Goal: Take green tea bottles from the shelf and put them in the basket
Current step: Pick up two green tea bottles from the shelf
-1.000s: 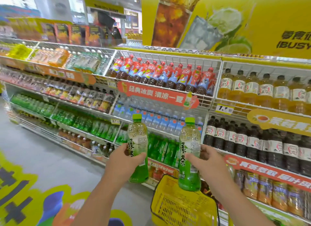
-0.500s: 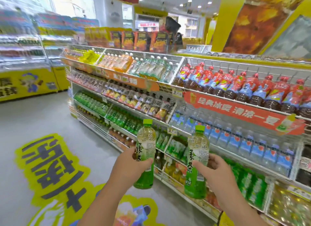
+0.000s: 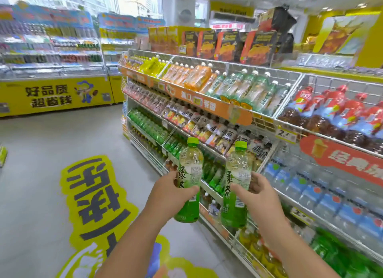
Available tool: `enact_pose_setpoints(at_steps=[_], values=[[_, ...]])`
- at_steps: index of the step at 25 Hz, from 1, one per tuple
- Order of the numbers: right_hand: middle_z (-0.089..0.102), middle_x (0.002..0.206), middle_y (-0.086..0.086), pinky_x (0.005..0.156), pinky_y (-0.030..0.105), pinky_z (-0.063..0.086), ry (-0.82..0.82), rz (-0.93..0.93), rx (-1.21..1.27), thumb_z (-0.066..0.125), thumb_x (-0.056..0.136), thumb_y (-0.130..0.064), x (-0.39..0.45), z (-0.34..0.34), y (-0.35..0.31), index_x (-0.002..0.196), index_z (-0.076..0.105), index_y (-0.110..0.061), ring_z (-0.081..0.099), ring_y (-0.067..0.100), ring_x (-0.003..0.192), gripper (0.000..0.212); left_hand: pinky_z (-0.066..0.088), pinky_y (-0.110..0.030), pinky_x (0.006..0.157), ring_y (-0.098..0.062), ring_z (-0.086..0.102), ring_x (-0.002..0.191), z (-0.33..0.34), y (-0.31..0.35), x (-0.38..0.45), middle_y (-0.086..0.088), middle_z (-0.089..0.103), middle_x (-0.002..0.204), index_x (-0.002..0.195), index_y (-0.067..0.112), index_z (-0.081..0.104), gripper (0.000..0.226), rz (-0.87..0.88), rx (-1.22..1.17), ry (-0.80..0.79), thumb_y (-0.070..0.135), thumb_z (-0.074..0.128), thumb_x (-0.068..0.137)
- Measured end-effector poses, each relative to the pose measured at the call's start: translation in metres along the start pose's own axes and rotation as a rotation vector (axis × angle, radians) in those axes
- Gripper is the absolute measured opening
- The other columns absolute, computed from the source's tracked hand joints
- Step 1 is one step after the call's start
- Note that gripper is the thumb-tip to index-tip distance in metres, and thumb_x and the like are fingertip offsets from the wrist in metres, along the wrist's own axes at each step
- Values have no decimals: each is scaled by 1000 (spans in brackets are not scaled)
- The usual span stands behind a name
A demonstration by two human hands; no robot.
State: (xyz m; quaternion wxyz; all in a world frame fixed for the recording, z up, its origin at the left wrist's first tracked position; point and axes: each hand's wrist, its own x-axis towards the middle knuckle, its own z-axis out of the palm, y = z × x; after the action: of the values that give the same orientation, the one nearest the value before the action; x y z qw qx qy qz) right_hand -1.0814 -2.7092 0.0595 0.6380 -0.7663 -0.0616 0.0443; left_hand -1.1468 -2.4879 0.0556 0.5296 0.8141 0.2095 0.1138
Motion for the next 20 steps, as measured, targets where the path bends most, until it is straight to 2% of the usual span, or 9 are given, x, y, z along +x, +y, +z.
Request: enact_pose_setpoints(at_steps=[2, 4, 7, 9, 12, 16, 19, 20], values=[[54, 108, -19, 91, 30, 42, -41, 8, -1, 81, 86, -32, 38, 20, -7, 138, 49, -29, 51, 11, 106, 62, 57, -25, 64, 11, 66, 70, -6, 2, 33, 25, 72, 80, 95, 36, 73, 21, -22, -5, 29, 36, 83, 76], [57, 124, -14, 96, 33, 43, -84, 17, -18, 82, 84, -36, 81, 41, -10, 145, 47, -26, 50, 12, 112, 71, 59, -28, 67, 10, 66, 71, -13, 1, 72, 30, 71, 78, 91, 37, 72, 18, -45, -12, 60, 34, 83, 77], [51, 144, -7, 105, 37, 42, -113, 19, -47, 82, 83, -41, 135, 64, -12, 152, 41, -25, 47, 11, 119, 82, 61, -33, 69, 2, 70, 75, -22, 3, 132, 23, 74, 81, 94, 35, 74, 19, -53, -15, 67, 34, 83, 77], [48, 149, -5, 106, 38, 41, -93, 25, -43, 82, 83, -41, 172, 85, -11, 153, 40, -26, 47, 13, 123, 83, 59, -30, 67, 2, 70, 75, -27, 2, 180, 19, 75, 84, 98, 34, 75, 22, -48, -6, 30, 35, 82, 78], [45, 153, -4, 111, 40, 40, -16, 60, -44, 83, 81, -42, 224, 119, -12, 153, 39, -28, 46, 18, 135, 85, 60, -32, 72, -3, 72, 80, -35, -2, 256, 18, 76, 86, 99, 35, 74, 24, -27, 17, -46, 38, 82, 77], [47, 152, -3, 110, 40, 42, 165, 121, -52, 83, 80, -45, 289, 167, 4, 152, 40, -30, 47, 17, 132, 85, 60, -42, 85, -8, 72, 89, -41, -28, 368, 16, 76, 88, 92, 38, 71, 24, 24, 43, -182, 44, 83, 72], [46, 151, -4, 105, 38, 42, 288, 174, -45, 82, 82, -44, 322, 198, 9, 153, 39, -30, 46, 13, 121, 84, 57, -42, 91, -9, 68, 102, -49, -38, 429, 15, 73, 108, 115, 35, 68, 64, 64, 126, -262, 66, 78, 61], [46, 151, -3, 105, 38, 42, 321, 191, -25, 82, 82, -44, 328, 206, 7, 153, 39, -31, 46, 13, 121, 84, 57, -42, 92, -7, 68, 101, -51, -39, 446, 16, 74, 107, 115, 34, 68, 61, 68, 140, -298, 64, 79, 63]])
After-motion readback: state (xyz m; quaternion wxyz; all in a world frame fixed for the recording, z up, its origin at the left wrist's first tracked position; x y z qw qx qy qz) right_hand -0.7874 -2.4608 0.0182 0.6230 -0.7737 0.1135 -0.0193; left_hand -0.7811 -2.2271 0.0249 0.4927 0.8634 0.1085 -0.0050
